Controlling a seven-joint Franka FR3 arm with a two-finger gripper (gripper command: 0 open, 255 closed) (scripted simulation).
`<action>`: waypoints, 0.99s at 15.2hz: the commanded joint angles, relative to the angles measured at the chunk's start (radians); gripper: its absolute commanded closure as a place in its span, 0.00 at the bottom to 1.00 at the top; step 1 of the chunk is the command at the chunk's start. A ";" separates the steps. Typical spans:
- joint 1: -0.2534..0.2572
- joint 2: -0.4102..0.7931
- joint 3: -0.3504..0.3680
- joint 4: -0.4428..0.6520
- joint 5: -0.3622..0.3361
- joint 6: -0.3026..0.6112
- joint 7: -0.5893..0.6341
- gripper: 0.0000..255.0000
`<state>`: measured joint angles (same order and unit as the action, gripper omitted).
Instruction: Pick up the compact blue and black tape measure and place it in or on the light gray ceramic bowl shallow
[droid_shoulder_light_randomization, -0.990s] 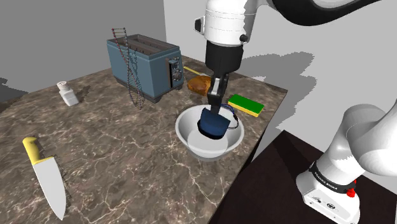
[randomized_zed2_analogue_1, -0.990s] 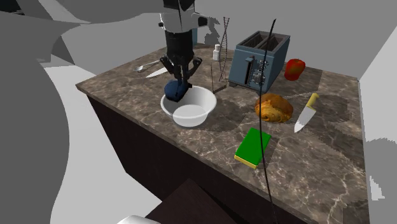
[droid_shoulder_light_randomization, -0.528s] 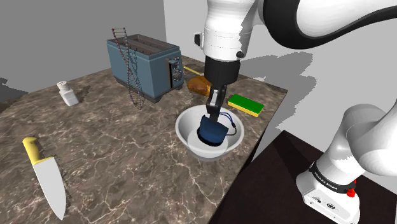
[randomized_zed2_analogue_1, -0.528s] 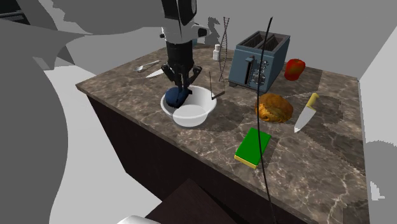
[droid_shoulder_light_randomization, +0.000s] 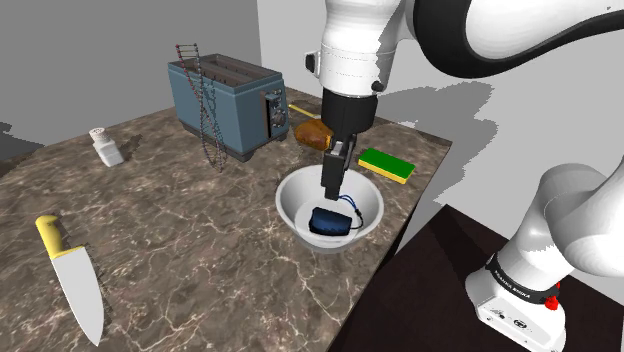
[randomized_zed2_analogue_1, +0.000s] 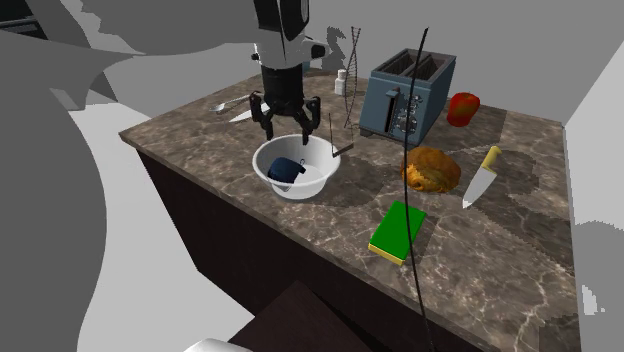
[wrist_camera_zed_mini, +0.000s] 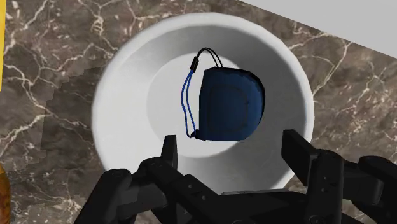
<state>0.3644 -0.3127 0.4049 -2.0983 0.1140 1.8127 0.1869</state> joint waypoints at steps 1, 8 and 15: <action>0.000 0.000 0.000 0.000 0.000 0.000 0.000 0.00; -0.005 0.005 -0.008 0.131 -0.007 -0.127 0.003 0.00; -0.005 0.005 -0.008 0.131 -0.007 -0.127 0.003 0.00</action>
